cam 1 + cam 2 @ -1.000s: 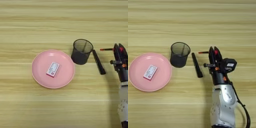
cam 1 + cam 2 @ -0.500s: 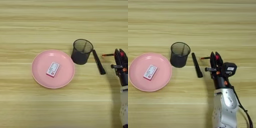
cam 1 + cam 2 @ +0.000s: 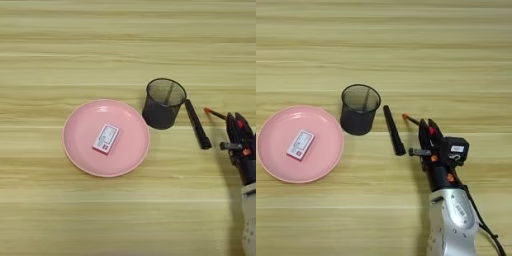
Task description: Move the objects on the table
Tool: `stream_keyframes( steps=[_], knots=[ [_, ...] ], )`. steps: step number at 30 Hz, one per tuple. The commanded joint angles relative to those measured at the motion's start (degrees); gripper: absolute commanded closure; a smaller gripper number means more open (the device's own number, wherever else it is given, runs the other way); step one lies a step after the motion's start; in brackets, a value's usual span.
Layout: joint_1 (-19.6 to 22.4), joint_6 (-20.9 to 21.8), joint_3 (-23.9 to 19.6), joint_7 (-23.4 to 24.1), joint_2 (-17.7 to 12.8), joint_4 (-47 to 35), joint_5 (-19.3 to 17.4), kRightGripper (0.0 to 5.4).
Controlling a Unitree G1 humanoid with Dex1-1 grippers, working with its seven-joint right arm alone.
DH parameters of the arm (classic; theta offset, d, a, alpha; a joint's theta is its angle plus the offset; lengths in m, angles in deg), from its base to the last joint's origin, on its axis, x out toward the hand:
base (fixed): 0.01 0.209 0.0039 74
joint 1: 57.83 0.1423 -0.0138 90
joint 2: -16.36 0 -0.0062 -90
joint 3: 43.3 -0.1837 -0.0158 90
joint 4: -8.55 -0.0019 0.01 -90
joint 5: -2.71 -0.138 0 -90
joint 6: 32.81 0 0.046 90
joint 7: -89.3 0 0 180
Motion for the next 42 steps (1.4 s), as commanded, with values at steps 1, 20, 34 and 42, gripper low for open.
stream_keyframes(
  steps=[1, 20, 34, 42],
  knots=[
    [-0.5, -1.5, -0.1, 0.5, -1.1, -1.3, 0.1, 4.87],
    [-6.7, -8.3, 1.6, 0.5, -1.4, -5.6, 1.2, 4.87],
    [-5.0, -7.8, 2.4, 0.2, -1.1, -1.2, 2.0, 4.87],
    [-4.9, -7.6, 2.4, -0.1, -1.2, -1.2, 1.9, 4.51]
  ],
)
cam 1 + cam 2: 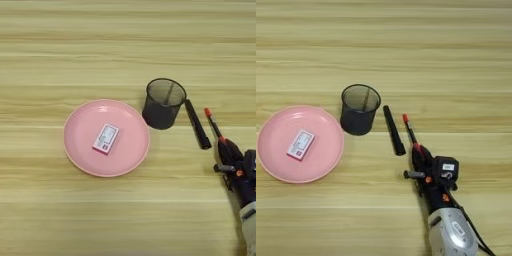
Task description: Move the objects on the table
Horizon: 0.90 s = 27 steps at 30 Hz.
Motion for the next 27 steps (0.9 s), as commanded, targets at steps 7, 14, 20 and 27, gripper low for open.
stream_keyframes(
  steps=[7, 14, 20, 27],
  knots=[
    [0.7, 0.0, 0.4, 0.0, -0.9, -0.7, 0.4, 3.84],
    [0.5, 0.0, 0.5, 0.0, -0.8, -1.9, 0.2, 3.12],
    [0.7, 0.6, 0.5, 0.1, -1.0, -3.8, 0.1, 2.53],
    [0.9, 1.5, 1.8, -0.5, -0.9, -5.9, 0.4, 1.87]
  ],
)
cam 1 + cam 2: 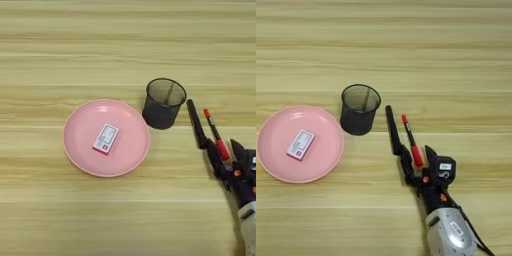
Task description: Move the objects on the table
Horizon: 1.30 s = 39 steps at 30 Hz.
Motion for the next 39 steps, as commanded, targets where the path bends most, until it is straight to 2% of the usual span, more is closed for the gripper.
stream_keyframes(
  steps=[1, 19, 39],
  knots=[
    [1.5, 1.8, 0.8, -0.4, -0.8, -3.9, 0.5, 1.78],
    [3.0, 3.3, 4.1, -1.9, 0.4, -7.0, 0.4, 0.06],
    [8.2, 4.3, 8.1, -2.6, 1.7, -3.2, 1.5, 0.06]
  ],
)
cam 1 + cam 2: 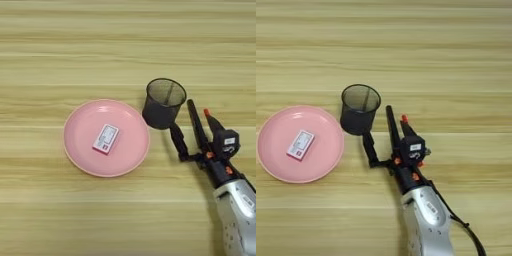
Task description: Move the objects on the table
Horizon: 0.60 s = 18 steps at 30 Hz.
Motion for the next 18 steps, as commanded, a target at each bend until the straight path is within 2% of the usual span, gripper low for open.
stream_keyframes(
  steps=[1, 18],
  knots=[
    [4.0, 1.5, 0.5, -0.1, -0.3, -0.9, 0.2, 0.06],
    [9.2, 2.5, 1.5, -1.0, -0.5, 5.1, 1.7, 0.06]
  ],
)
